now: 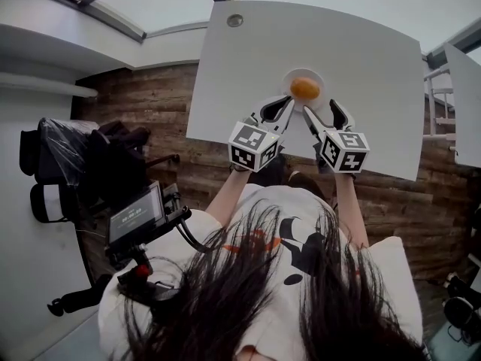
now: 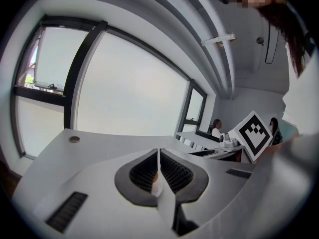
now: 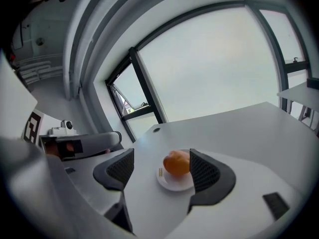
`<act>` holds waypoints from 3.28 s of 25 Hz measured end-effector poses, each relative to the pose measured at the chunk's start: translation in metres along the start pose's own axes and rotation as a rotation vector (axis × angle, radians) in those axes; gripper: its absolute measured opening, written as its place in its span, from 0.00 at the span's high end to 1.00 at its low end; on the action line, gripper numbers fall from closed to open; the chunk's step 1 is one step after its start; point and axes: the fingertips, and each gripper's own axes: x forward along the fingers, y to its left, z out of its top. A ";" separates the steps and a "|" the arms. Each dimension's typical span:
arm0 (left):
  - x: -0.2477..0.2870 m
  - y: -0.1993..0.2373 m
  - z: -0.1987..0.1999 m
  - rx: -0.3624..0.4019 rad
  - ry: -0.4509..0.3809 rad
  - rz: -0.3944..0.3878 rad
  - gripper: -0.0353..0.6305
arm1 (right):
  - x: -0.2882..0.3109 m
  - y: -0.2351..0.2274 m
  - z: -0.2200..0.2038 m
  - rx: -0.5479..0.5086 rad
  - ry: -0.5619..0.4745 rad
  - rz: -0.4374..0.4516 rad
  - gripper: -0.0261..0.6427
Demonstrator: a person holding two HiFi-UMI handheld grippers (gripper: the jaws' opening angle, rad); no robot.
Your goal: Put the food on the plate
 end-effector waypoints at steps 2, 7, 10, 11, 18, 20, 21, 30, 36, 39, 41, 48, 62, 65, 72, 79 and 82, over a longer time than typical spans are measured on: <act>-0.005 -0.011 -0.001 0.001 -0.010 0.011 0.94 | -0.010 0.006 0.000 0.007 -0.021 0.007 0.55; -0.029 -0.056 -0.009 0.007 -0.045 0.051 0.94 | -0.051 0.027 -0.010 -0.017 -0.043 0.057 0.60; -0.044 -0.074 -0.017 0.009 -0.052 0.073 0.94 | -0.069 0.035 -0.017 -0.012 -0.051 0.071 0.67; -0.046 -0.074 -0.020 0.007 -0.047 0.079 0.94 | -0.069 0.036 -0.019 -0.008 -0.047 0.076 0.67; -0.052 -0.072 -0.032 -0.007 -0.008 0.093 0.94 | -0.068 0.039 -0.032 0.031 -0.012 0.090 0.67; -0.052 -0.075 -0.035 -0.006 0.001 0.087 0.94 | -0.068 0.038 -0.035 0.042 -0.009 0.086 0.67; -0.053 -0.075 -0.038 -0.006 0.006 0.084 0.94 | -0.068 0.038 -0.037 0.048 -0.007 0.083 0.67; -0.062 -0.083 -0.041 0.003 0.011 0.081 0.94 | -0.079 0.036 -0.041 0.066 -0.015 0.062 0.67; -0.115 -0.106 -0.051 0.024 -0.010 0.059 0.94 | -0.114 0.073 -0.054 0.065 -0.057 0.039 0.67; -0.140 -0.108 -0.057 0.030 -0.017 0.050 0.94 | -0.123 0.091 -0.064 0.075 -0.063 0.025 0.67; -0.157 -0.108 -0.058 0.028 -0.030 0.047 0.94 | -0.129 0.104 -0.071 0.083 -0.067 0.016 0.67; -0.219 -0.116 -0.077 0.029 -0.047 0.025 0.94 | -0.153 0.155 -0.098 0.091 -0.086 -0.005 0.67; -0.313 -0.164 -0.121 0.032 -0.062 -0.048 0.94 | -0.236 0.228 -0.161 0.100 -0.123 -0.057 0.67; -0.315 -0.170 -0.126 0.022 -0.051 -0.057 0.94 | -0.243 0.231 -0.166 0.103 -0.114 -0.065 0.67; -0.317 -0.187 -0.128 0.024 -0.044 -0.067 0.94 | -0.256 0.229 -0.167 0.104 -0.111 -0.071 0.67; -0.319 -0.217 -0.122 0.035 -0.065 -0.030 0.94 | -0.286 0.223 -0.161 0.089 -0.132 -0.037 0.67; -0.324 -0.245 -0.125 0.033 -0.088 -0.004 0.94 | -0.314 0.219 -0.169 0.072 -0.134 -0.019 0.67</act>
